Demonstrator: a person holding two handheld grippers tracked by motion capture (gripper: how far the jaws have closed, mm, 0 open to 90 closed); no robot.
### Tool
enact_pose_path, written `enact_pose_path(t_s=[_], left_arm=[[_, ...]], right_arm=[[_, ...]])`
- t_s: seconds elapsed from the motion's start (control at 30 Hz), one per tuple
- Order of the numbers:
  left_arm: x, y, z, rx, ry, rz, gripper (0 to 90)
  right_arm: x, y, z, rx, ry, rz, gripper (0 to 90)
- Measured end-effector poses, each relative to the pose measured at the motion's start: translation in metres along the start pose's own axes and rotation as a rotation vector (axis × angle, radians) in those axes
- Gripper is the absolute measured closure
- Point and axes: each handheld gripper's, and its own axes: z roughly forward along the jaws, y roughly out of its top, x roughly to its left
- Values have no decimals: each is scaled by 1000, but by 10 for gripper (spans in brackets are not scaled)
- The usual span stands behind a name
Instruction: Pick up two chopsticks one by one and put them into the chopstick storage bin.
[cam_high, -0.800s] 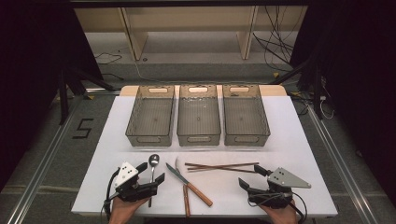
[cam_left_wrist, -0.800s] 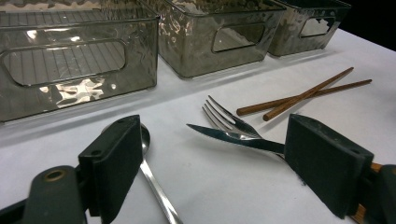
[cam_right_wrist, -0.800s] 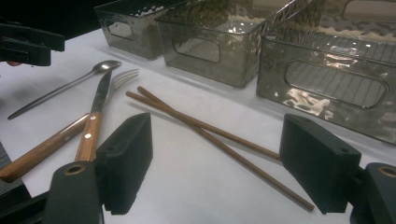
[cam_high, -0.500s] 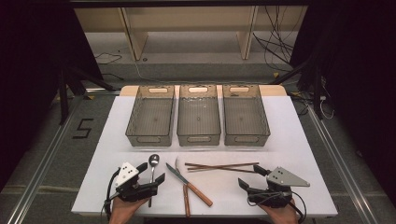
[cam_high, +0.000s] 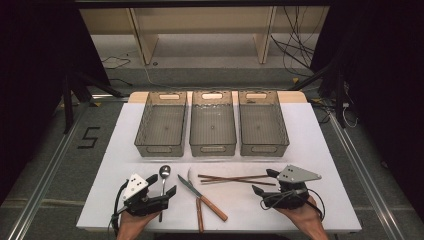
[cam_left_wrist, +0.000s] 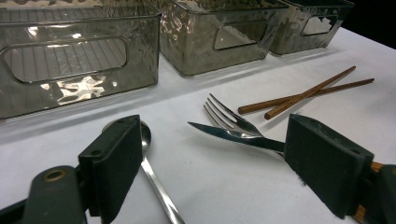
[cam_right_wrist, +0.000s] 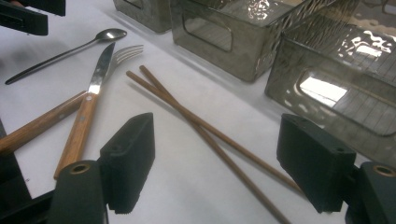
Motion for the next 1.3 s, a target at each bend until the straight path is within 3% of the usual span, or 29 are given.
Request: enact_pose_path(t_s=[0.3,0.57,0.73,1.0,1.1,1.3], left_arm=[[1,0,-1,-2,1,-4,190],[1,0,-1,-1,0,-4,191],[1,0,-1,-3,0,-5,190],[2,0,-1,-3,-1,-5,190],[2,0,-1,-5,0,-9,190],[2,0,-1,-7,1,-9,190]], right_arm=[[-17,30,14,92,26,-56,334],[-26,41,27,175,38,-93,348],[-32,47,39,256,56,-130,362],[-39,51,65,459,113,-230,500],[-38,54,73,492,126,-272,536],[-36,55,86,551,146,-312,594]])
